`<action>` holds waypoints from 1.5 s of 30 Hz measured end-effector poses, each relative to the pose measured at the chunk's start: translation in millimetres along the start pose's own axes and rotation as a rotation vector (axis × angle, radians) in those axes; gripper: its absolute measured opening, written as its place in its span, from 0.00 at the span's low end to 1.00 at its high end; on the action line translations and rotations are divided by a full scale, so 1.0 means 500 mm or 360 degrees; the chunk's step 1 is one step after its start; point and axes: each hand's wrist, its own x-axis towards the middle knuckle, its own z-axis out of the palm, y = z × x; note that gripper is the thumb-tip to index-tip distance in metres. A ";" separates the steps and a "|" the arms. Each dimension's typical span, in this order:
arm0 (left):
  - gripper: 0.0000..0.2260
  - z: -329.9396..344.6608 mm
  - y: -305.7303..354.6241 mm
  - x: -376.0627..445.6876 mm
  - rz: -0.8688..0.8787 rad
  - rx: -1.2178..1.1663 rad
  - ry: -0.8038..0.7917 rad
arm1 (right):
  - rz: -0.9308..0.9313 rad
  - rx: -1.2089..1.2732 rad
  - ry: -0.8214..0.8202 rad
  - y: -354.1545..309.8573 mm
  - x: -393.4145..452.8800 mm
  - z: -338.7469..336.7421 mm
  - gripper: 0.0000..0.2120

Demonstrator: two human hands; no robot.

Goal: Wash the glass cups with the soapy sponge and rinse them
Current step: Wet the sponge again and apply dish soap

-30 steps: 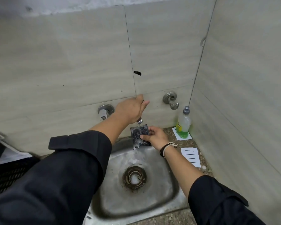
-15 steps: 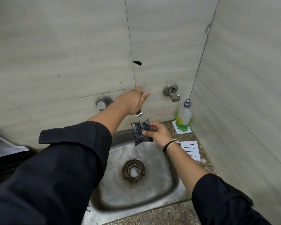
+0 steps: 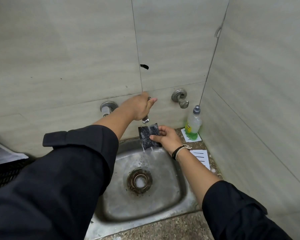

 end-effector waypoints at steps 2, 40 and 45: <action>0.20 0.002 0.000 0.000 -0.0005 -0.0002 0.0006 | 0.0000 -0.0006 -0.0010 -0.011 -0.001 0.005 0.14; 0.25 0.011 0.001 -0.001 -0.0083 -0.0002 0.0061 | -0.0022 0.0039 -0.0091 -0.039 0.026 0.057 0.13; 0.25 0.010 0.003 0.000 -0.0103 0.0011 0.0066 | 0.0044 0.0154 -0.0021 -0.046 0.030 0.035 0.12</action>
